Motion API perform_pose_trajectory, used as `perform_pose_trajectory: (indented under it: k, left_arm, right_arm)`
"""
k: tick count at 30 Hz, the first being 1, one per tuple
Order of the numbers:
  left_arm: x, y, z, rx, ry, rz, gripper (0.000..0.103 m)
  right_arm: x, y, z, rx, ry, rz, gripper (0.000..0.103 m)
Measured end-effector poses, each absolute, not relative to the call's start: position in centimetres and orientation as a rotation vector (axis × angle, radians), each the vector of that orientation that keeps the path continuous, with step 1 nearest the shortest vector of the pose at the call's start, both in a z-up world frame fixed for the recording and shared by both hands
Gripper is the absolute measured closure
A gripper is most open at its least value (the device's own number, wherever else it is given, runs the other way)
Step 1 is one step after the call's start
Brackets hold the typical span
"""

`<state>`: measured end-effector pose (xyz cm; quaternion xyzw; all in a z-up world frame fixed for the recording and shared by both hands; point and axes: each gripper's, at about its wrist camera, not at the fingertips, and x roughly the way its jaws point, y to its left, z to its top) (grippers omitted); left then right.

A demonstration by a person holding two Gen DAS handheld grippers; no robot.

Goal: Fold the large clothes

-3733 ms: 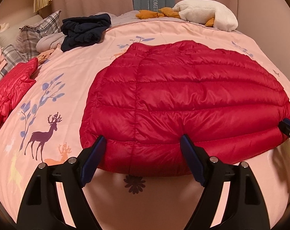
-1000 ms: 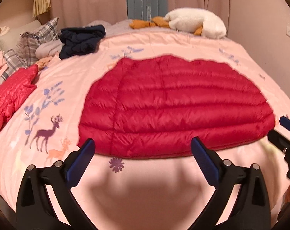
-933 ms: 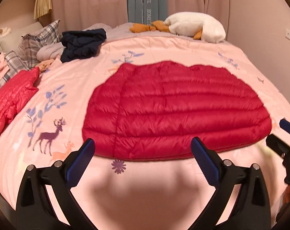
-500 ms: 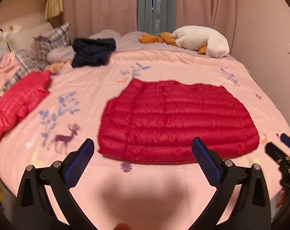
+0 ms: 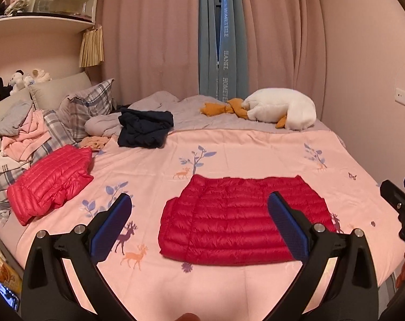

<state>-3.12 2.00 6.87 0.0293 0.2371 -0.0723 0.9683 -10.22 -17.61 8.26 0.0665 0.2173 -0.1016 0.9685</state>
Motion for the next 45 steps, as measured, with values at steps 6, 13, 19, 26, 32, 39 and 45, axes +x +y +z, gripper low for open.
perform_pose_trajectory:
  k: [6, 13, 19, 26, 32, 39, 45]
  left_arm:
    - [-2.9, 2.3, 3.7, 0.031, 0.603, -0.148, 0.001]
    - [-3.0, 2.2, 2.5, 0.066, 0.634, -0.130, 0.001]
    - [-2.8, 1.9, 1.8, 0.095, 0.652, -0.128, 0.001]
    - [-2.5, 1.8, 1.5, 0.099, 0.661, -0.130, 0.001]
    - [-2.4, 1.7, 1.3, 0.107, 0.668, -0.131, 0.001]
    - [-2.4, 1.5, 1.2, 0.114, 0.671, -0.137, 0.001]
    - [-2.6, 1.4, 1.1, 0.120, 0.672, -0.142, 0.001]
  right_arm:
    - [-9.8, -16.2, 3.8, 0.171, 0.576, -0.152, 0.002]
    - [-9.1, -14.6, 2.4, 0.142, 0.624, -0.149, 0.002]
    - [-8.7, -14.6, 2.0, 0.138, 0.642, -0.146, 0.002]
    - [-8.5, -14.8, 1.9, 0.148, 0.647, -0.149, 0.002]
    - [-8.5, -14.7, 1.8, 0.145, 0.651, -0.150, 0.002]
    - [-8.4, -14.6, 1.8, 0.147, 0.650, -0.148, 0.002]
    - [-8.5, -14.6, 1.8, 0.147, 0.651, -0.149, 0.002]
